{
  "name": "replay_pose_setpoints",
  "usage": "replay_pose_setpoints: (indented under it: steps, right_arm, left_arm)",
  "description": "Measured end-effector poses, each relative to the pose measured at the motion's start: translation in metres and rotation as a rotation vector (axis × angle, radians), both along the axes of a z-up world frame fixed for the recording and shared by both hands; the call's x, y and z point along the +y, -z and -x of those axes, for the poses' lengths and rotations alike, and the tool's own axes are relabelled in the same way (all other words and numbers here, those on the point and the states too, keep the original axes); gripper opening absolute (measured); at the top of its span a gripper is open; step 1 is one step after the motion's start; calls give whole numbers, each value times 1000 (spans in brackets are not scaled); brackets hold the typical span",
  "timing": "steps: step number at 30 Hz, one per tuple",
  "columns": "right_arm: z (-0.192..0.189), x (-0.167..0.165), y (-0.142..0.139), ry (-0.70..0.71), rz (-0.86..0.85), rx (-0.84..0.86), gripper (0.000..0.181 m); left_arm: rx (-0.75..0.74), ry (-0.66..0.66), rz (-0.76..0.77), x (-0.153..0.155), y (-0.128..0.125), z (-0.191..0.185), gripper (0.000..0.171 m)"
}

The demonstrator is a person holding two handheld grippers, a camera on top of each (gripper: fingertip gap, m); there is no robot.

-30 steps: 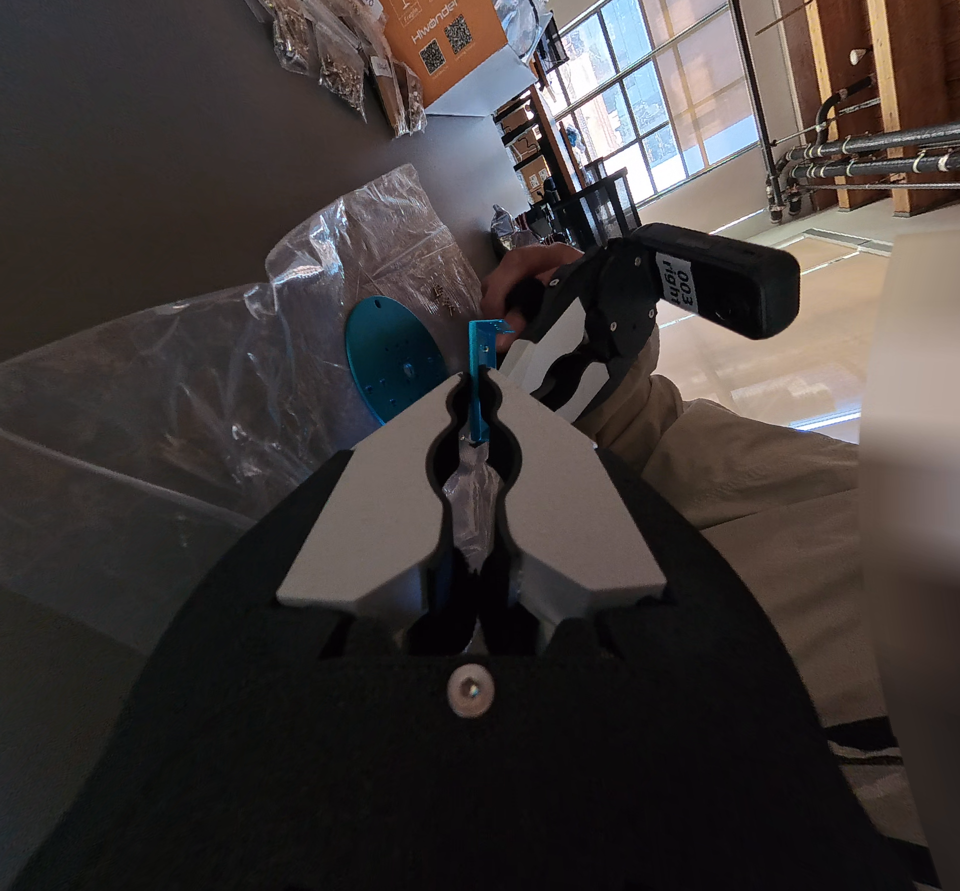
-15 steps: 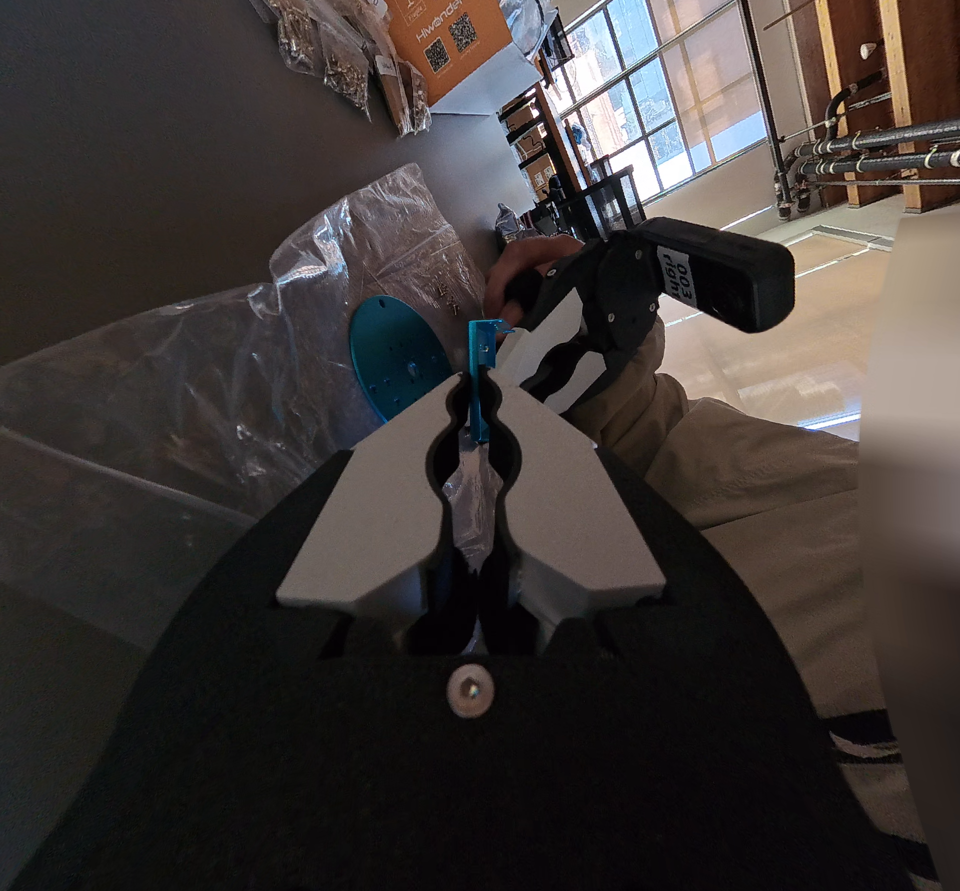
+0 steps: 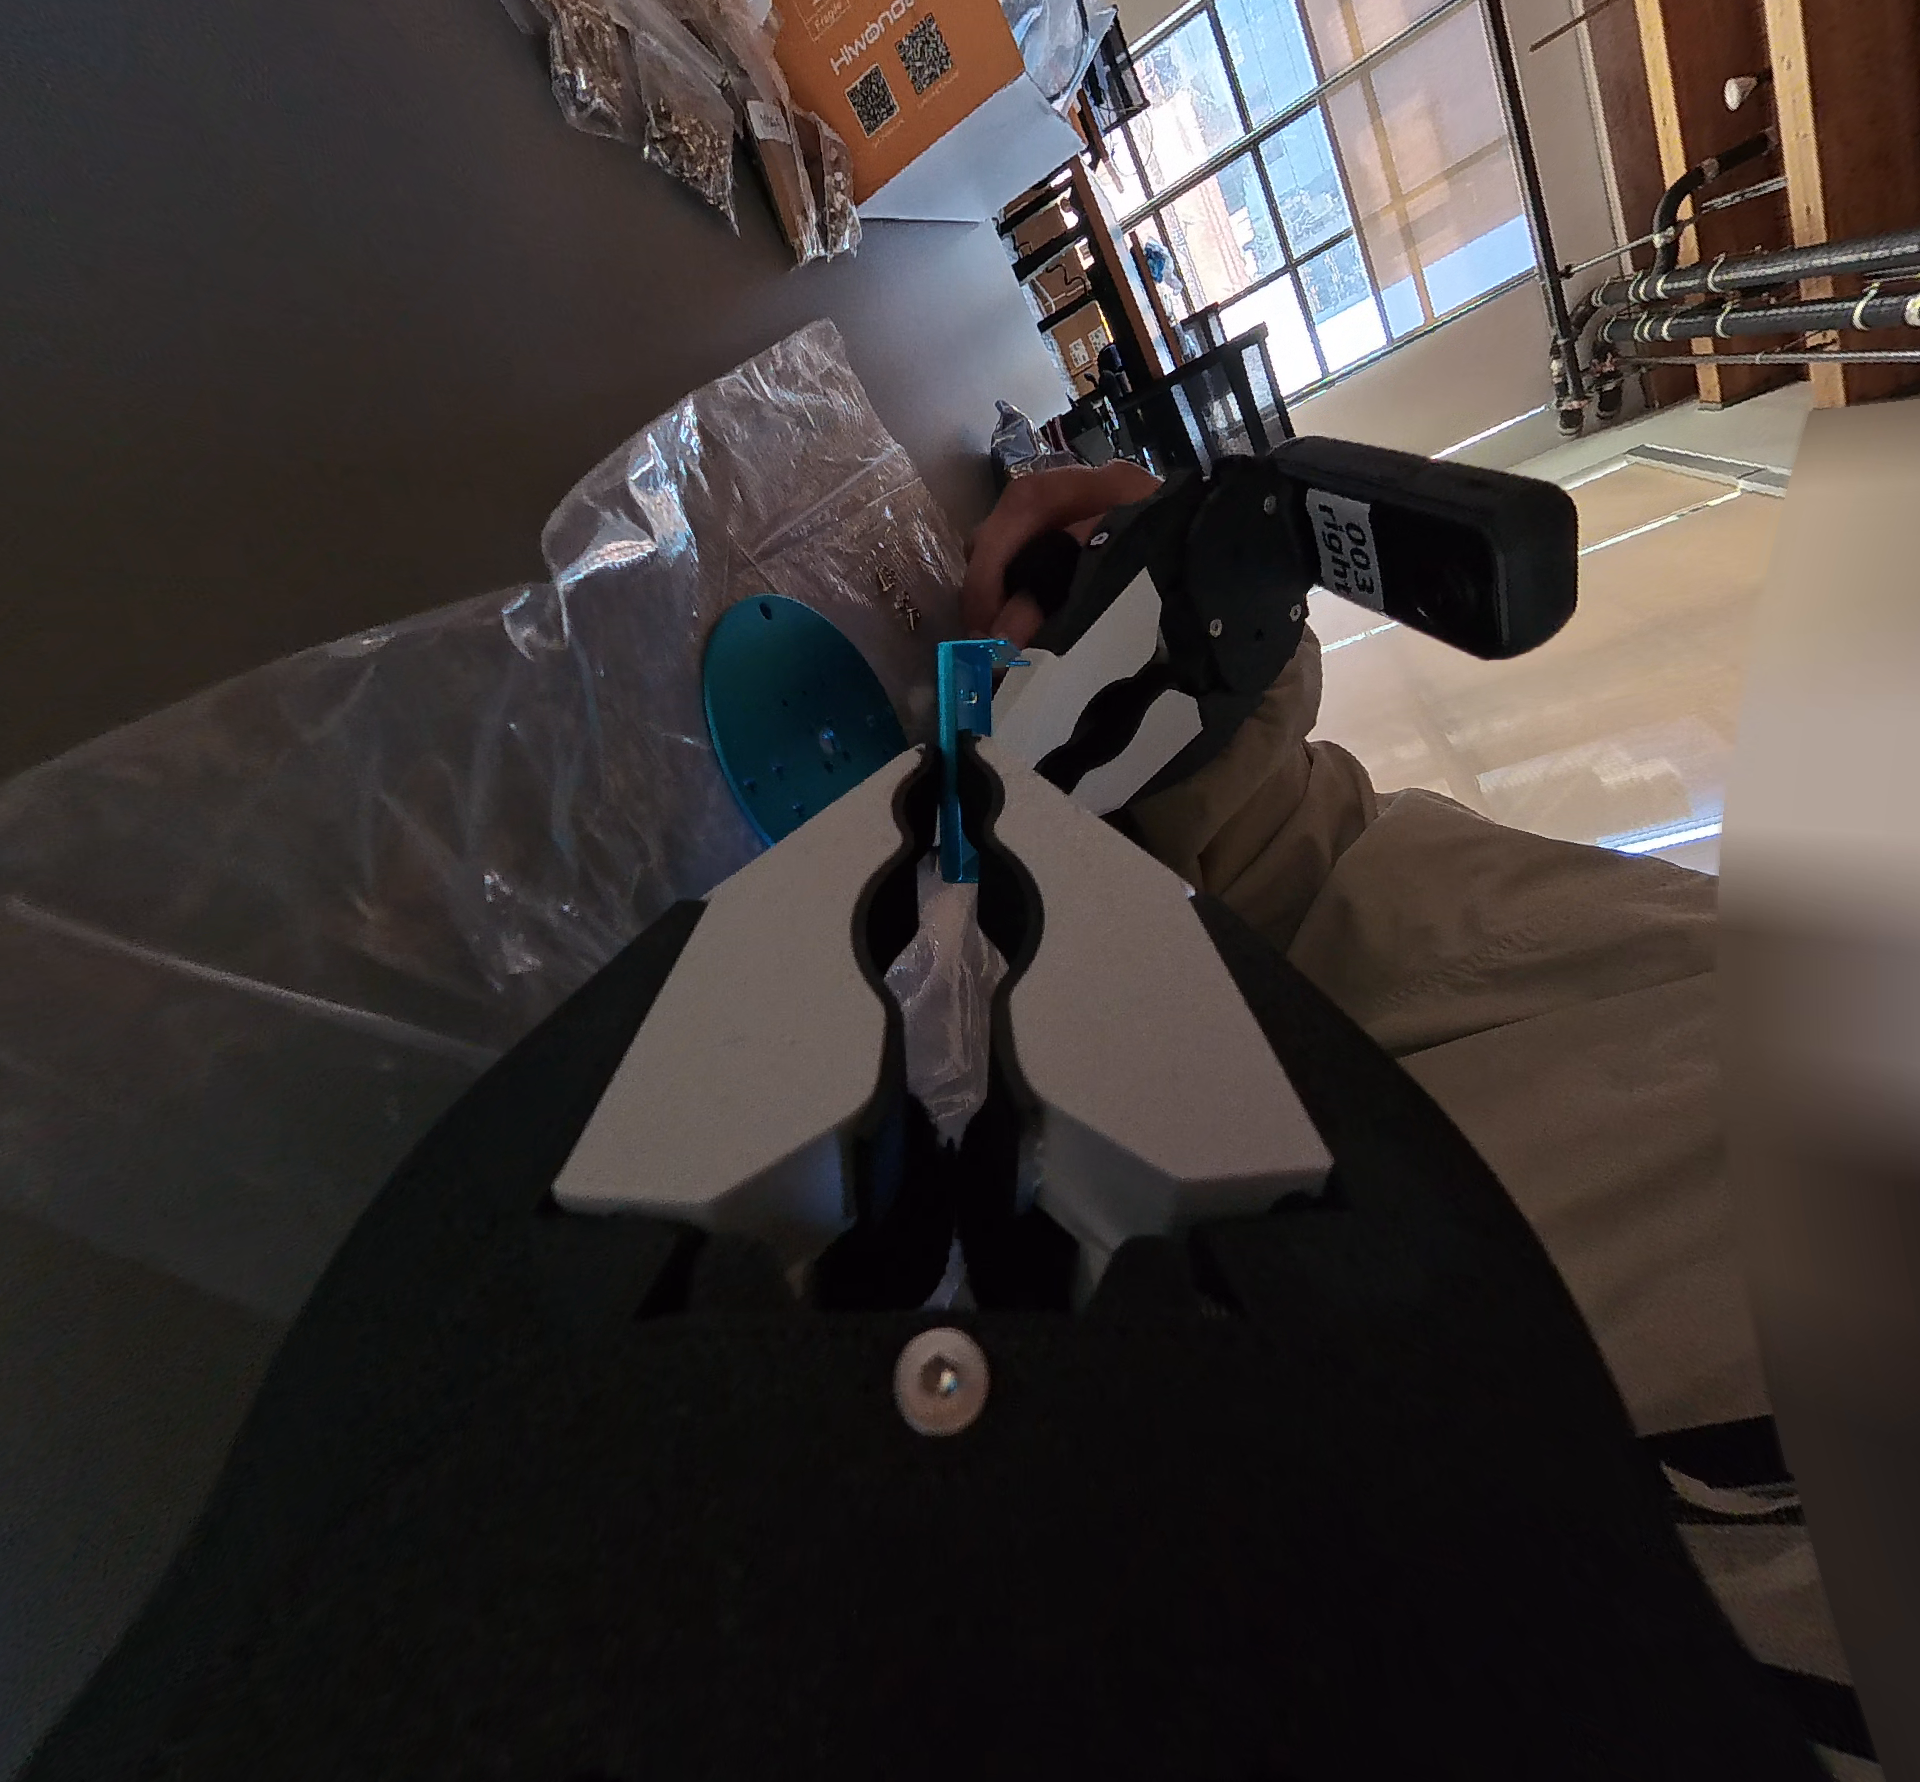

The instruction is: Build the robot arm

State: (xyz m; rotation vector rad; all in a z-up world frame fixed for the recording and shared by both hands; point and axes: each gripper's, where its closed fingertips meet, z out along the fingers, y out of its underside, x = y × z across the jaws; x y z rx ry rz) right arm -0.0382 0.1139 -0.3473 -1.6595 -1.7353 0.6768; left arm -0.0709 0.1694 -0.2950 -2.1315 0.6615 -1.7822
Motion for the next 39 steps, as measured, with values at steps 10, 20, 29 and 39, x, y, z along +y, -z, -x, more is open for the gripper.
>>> replay_pose_setpoints:
  steps: [10, 20, 29, 39]
  right_arm:
    - [2, 7, -8, -2, -209, -8, 0]
    - [1, 16, -11, 27, -375, -37, 0]
    - [10, 42, -72, 130, -1052, 79, 0]
    - [20, 46, -62, 140, -1250, -95, 0]
  left_arm:
    - [41, -11, 15, 2, 9, 2, 2]
    - [65, -6, 8, 0, 12, 1, 2]
    - [34, 74, 53, -17, 8, -5, 1]
    - [13, 24, 107, -12, 7, -5, 1]
